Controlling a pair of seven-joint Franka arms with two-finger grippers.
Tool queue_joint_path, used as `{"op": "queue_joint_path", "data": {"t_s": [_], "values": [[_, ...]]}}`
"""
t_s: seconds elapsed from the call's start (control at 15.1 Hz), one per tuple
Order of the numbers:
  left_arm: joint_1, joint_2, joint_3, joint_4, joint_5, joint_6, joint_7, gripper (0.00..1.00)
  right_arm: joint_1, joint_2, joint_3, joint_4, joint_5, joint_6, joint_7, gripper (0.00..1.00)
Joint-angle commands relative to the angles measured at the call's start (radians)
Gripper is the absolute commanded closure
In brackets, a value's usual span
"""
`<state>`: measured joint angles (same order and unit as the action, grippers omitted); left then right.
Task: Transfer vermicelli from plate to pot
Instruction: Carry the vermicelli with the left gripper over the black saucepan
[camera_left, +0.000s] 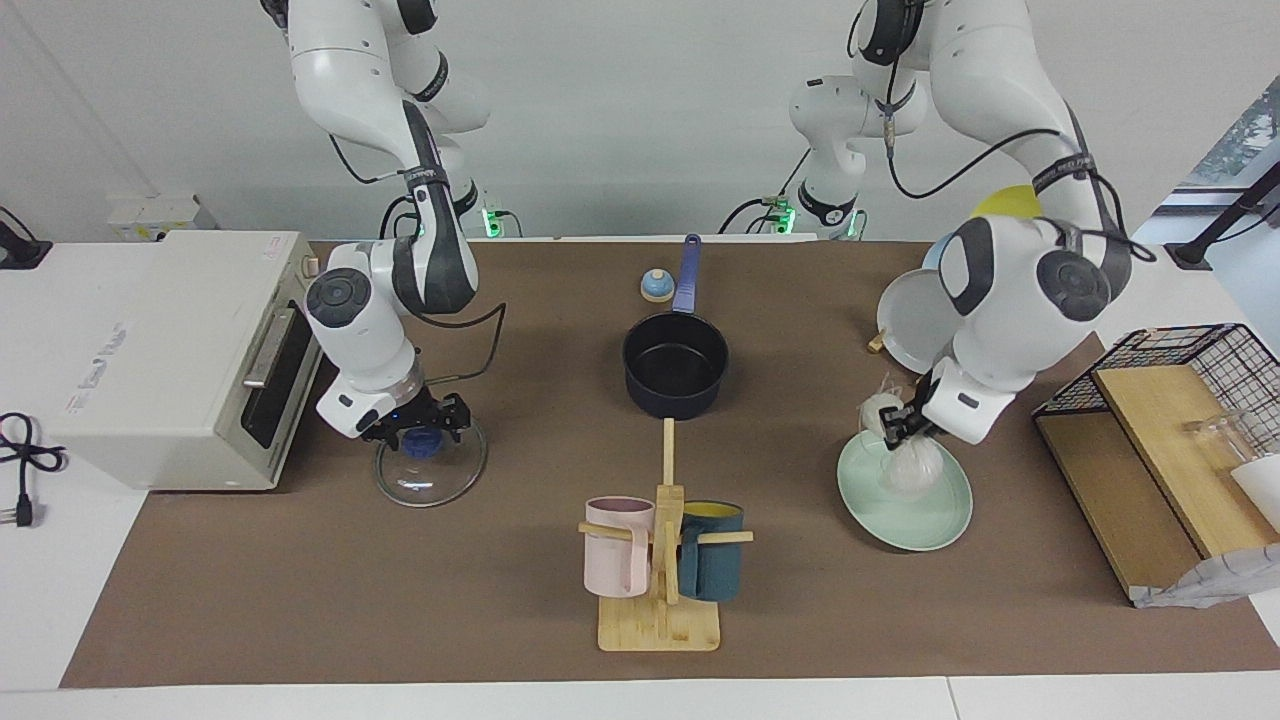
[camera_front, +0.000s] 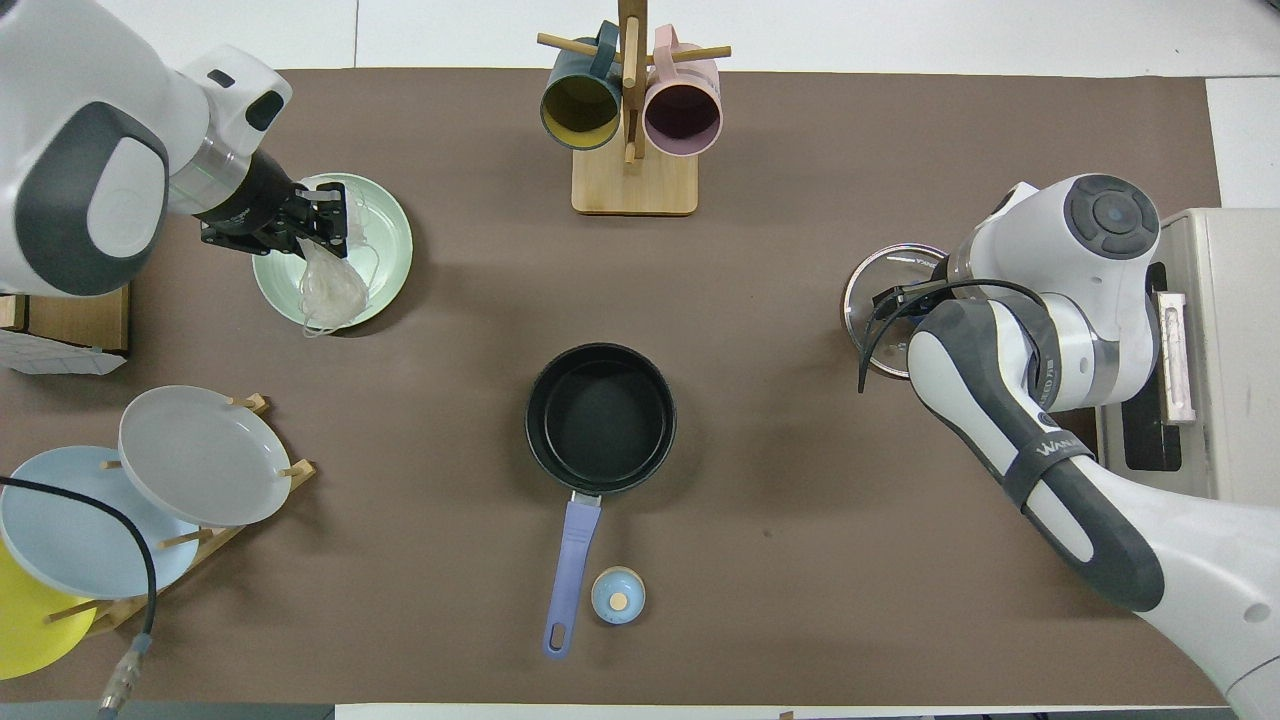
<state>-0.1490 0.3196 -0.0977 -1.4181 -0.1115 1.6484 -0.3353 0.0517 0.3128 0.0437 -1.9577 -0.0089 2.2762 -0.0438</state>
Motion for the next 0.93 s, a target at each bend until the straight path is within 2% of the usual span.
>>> {"op": "queue_joint_path", "data": {"t_s": [0.0, 0.13, 0.2, 0.33, 0.4, 0.6, 0.73, 0.86], "values": [[-0.125, -0.114, -0.008, 0.005, -0.077, -0.094, -0.212, 1.00, -0.010, -0.003, 0.004, 0.006, -0.019, -0.012, -0.062, 0.45], [-0.228, -0.154, -0.020, -0.045, -0.096, -0.081, -0.304, 1.00, -0.012, -0.003, 0.004, 0.008, -0.019, -0.026, -0.071, 0.60], [-0.271, -0.193, -0.020, -0.118, -0.099, -0.046, -0.335, 1.00, -0.012, -0.003, 0.004, 0.008, -0.019, -0.027, -0.071, 0.64], [-0.345, -0.260, -0.023, -0.288, -0.111, 0.068, -0.358, 1.00, -0.012, -0.001, 0.004, 0.020, -0.020, -0.037, -0.073, 0.66], [-0.389, -0.269, -0.022, -0.364, -0.120, 0.136, -0.390, 1.00, -0.012, -0.001, 0.004, 0.026, -0.020, -0.049, -0.073, 0.67], [-0.439, -0.238, -0.023, -0.497, -0.123, 0.324, -0.406, 1.00, -0.001, -0.001, 0.004, 0.086, -0.020, -0.119, -0.071, 0.66], [-0.432, -0.197, -0.023, -0.518, -0.123, 0.404, -0.400, 1.00, 0.007, -0.003, 0.004, 0.149, -0.020, -0.199, -0.071, 0.67], [-0.423, -0.175, -0.022, -0.516, -0.125, 0.415, -0.372, 1.00, 0.023, -0.017, 0.004, 0.174, -0.020, -0.247, -0.071, 0.72]]}}
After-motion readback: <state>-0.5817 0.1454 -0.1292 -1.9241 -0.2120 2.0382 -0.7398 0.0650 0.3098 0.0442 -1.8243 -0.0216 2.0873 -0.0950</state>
